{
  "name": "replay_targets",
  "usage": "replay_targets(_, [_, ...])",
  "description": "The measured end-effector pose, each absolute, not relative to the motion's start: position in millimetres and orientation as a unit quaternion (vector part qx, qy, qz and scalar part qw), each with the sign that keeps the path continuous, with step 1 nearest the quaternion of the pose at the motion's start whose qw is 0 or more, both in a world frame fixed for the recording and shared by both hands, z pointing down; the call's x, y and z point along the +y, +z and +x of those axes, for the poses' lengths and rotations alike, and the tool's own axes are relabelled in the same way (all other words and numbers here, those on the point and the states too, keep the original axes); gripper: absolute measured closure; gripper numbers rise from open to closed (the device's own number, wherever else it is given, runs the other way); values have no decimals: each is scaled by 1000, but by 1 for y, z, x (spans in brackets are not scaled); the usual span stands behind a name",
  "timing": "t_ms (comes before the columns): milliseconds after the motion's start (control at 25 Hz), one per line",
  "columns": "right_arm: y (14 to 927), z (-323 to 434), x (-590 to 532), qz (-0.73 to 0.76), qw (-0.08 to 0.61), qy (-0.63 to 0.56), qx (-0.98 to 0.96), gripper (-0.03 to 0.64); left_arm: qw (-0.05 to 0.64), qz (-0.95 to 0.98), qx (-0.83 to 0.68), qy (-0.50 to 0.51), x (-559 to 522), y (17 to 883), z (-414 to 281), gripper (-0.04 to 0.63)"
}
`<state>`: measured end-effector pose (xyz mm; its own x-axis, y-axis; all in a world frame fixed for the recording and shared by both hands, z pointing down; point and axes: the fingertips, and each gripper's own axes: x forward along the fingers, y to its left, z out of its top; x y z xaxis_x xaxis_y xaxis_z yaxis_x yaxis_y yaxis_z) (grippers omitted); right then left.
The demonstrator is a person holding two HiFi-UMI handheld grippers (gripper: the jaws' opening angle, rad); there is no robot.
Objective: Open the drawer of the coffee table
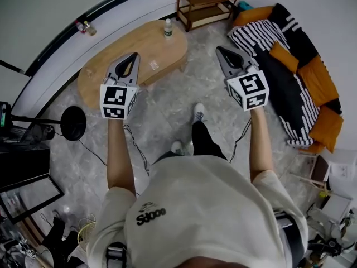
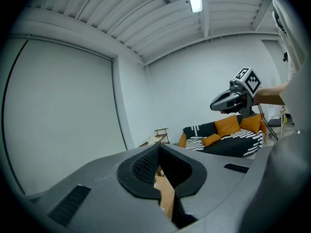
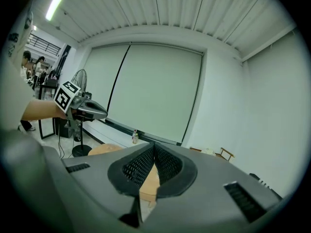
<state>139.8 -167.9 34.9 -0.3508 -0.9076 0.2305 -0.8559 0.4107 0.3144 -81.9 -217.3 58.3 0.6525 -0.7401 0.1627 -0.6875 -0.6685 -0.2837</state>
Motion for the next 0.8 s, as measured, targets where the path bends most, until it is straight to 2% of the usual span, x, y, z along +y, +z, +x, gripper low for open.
replay_targets(280, [56, 152, -230, 521, 173, -59, -834, 612, 76, -887, 429, -154, -257, 92, -79, 578])
replay_targets(480, [74, 151, -300, 497, 190, -53, -845, 612, 27, -868, 483, -116, -314, 102, -98, 578])
replay_targets(800, [112, 159, -376, 453, 184, -48, -871, 612, 10, -845, 507, -169, -362, 143, -88, 578])
